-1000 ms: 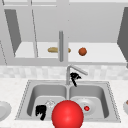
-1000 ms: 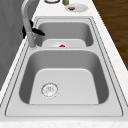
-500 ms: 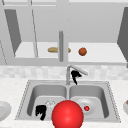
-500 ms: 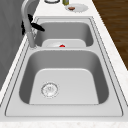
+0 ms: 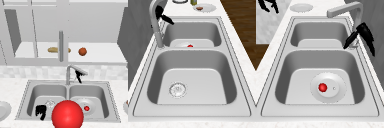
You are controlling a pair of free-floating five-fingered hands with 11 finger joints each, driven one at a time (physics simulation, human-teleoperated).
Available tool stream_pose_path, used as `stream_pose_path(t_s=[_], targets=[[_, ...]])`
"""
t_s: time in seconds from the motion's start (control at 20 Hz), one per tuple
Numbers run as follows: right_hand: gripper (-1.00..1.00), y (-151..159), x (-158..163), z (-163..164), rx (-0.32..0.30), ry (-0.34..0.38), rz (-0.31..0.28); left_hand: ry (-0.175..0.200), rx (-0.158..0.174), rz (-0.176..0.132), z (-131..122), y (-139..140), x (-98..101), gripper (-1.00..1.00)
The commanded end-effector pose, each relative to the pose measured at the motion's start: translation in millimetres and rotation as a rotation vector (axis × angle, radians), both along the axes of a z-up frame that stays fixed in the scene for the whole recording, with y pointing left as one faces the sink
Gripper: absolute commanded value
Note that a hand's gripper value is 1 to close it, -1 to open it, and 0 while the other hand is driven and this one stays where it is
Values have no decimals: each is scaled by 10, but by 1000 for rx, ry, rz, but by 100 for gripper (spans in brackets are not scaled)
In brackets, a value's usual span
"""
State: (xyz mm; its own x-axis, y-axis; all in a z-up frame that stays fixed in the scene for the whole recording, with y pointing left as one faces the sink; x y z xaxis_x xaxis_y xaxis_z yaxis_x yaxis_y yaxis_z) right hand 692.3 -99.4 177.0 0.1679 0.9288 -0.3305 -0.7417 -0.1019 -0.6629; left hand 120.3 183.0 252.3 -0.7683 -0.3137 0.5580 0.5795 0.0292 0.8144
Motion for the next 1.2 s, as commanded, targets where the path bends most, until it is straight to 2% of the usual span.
stream_pose_path(t_s=[0.0, 0.8, 1.15], targets=[[-100, -246, -110, 0, 47, -5, 0, 0, 0, 0, 0, 0, 0, 0], [-100, -1115, -574, -35, 144, -32, 50, 0, 0, 0, 0, 0, 0, 0], [-100, -1261, -832, -129, 210, -29, 45, 0, 0, 0, 0, 0, 0, 0]])
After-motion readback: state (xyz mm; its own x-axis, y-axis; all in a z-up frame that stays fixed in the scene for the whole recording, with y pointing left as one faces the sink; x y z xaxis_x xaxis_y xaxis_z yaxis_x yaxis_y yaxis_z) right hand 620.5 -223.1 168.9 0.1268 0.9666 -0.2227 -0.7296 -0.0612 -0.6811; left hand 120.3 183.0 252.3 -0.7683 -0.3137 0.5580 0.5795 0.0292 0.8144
